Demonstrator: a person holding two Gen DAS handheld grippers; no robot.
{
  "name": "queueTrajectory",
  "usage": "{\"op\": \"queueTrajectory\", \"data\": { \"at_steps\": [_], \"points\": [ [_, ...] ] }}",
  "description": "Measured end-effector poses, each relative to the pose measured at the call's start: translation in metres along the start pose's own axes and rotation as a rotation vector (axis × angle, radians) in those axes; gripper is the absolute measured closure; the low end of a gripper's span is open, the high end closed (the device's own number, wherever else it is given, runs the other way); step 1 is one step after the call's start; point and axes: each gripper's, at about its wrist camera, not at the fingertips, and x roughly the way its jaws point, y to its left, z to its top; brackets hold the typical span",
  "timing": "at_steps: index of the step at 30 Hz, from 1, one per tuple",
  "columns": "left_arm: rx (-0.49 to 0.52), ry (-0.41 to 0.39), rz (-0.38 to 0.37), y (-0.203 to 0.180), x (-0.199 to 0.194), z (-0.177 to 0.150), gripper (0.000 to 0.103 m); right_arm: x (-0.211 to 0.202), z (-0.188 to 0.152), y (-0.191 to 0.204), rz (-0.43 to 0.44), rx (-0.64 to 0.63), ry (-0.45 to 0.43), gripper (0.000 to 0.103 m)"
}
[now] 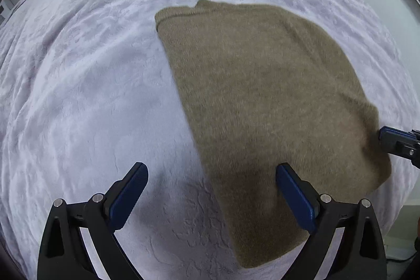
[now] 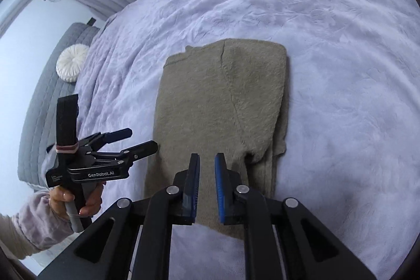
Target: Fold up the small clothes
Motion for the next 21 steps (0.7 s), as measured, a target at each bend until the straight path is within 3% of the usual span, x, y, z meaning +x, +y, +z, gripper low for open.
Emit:
{"op": "queueTrajectory", "data": {
  "at_steps": [2, 3, 7, 12, 16, 18, 21],
  "points": [
    [-0.018, 0.030, -0.012, 0.002, 0.011, -0.014, 0.004, 0.018, -0.013, -0.013, -0.076, 0.029, 0.056, 0.091],
    [-0.031, 0.042, -0.021, 0.004, 0.017, -0.021, 0.004, 0.029, -0.021, -0.024, -0.102, 0.064, 0.085, 0.097],
    [-0.090, 0.069, -0.062, 0.015, 0.026, -0.043, 0.000, 0.037, -0.046, -0.050, -0.061, 0.136, 0.052, 0.103],
    [-0.109, 0.069, -0.055, 0.016, 0.023, -0.048, 0.000, 0.027, -0.047, -0.044, -0.070, 0.147, 0.065, 0.103],
    [-0.109, 0.066, -0.042, 0.014, 0.021, -0.050, 0.000, 0.007, -0.032, -0.025, -0.099, 0.099, -0.002, 0.093],
    [-0.111, 0.065, -0.042, 0.013, 0.020, -0.051, 0.000, 0.001, -0.024, -0.019, -0.115, 0.079, -0.049, 0.070],
    [-0.116, 0.069, -0.041, 0.010, 0.019, -0.052, 0.000, 0.010, -0.010, -0.024, -0.135, 0.115, -0.042, 0.067]
  ]
}}
